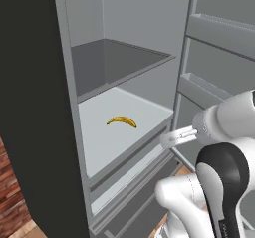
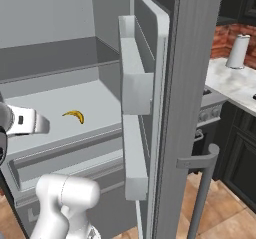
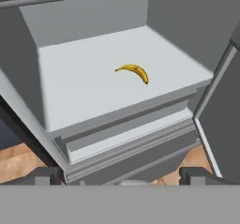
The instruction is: Retrieve the pear and banana from the fridge and place them into the bowl on the dining table.
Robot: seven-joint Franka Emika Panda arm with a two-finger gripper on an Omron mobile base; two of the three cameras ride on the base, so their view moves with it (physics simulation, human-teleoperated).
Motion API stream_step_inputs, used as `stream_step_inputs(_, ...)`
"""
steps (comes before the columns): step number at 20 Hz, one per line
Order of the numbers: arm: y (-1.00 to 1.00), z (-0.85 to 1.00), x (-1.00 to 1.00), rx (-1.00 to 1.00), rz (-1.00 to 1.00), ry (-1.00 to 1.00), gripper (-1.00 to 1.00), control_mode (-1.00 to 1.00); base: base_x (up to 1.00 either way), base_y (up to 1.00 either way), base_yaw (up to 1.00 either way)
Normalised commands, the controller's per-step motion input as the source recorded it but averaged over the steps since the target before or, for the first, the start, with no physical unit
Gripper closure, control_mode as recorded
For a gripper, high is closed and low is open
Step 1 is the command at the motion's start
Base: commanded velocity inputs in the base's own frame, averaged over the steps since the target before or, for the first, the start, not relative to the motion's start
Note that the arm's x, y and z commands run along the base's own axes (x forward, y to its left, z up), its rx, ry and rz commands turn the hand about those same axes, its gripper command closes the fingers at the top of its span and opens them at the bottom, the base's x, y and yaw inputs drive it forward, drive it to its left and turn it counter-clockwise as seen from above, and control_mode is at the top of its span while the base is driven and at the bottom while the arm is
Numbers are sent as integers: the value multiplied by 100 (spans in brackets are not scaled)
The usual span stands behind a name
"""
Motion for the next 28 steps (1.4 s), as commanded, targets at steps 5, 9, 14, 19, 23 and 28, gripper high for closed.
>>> stream_step_inputs(5, 0, -18, 46, -2, 0, 0, -100, -100, 0, 0, 0)
stream_step_inputs(9, 0, -22, 36, -1, 1, 0, -100, -100, 0, 0, 0)
stream_step_inputs(14, 0, -32, 30, -2, 2, -3, -100, -100, 0, 0, 0)
stream_step_inputs(19, 0, -27, 32, -1, 2, -4, -100, -100, 0, 0, 0)
stream_step_inputs(23, 0, -38, 22, -1, 3, -8, -100, -100, 0, 0, 0)
stream_step_inputs(28, 0, -39, 27, -1, 3, -9, -100, -100, 0, 0, 0)
